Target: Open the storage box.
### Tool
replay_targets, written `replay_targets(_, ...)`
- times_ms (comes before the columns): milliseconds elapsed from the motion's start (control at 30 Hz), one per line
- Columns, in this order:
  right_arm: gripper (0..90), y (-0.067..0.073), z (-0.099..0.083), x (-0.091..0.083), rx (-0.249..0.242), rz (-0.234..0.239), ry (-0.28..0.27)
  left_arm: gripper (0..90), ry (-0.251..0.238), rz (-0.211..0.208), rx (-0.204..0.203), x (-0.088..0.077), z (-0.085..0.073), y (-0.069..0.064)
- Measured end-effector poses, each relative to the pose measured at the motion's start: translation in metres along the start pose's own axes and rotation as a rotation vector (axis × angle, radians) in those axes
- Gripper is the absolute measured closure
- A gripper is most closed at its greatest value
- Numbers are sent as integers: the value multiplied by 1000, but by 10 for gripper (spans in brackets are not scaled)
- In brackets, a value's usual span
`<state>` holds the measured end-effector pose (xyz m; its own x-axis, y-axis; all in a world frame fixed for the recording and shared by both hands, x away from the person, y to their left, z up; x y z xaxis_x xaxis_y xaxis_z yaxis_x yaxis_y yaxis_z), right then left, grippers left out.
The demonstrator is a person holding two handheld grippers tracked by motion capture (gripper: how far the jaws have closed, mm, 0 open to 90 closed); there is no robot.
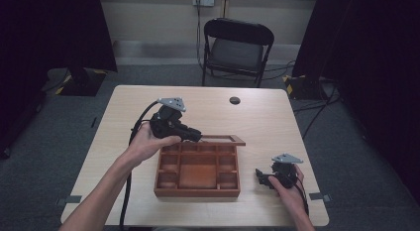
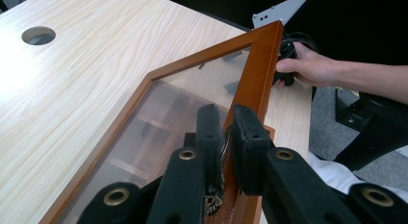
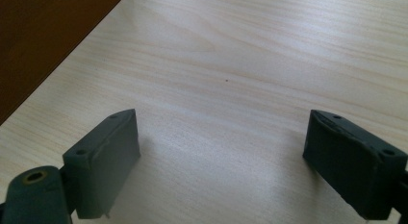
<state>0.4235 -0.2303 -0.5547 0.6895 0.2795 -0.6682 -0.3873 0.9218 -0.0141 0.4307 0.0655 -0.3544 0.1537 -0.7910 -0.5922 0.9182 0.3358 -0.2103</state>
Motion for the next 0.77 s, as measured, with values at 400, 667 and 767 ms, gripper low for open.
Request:
replay_targets(400,111,0,0,0,0,0,0,822,4,7,5,0,0,-1)
replay_targets(667,111,0,0,0,0,0,0,822,2,0,6,0,0,0)
replay_targets(767,111,0,0,0,0,0,0,822,1,-2,7,0,0,0)
Point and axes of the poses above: each handheld gripper's, and its own axes: x roughly forward along the jaws, z roughly out of its top, y roughly to its left, the point moved 8 cm from there along x, roughly forward along the jaws, and after that the axes turned 1 degree about -y, right-handed, at the moved point
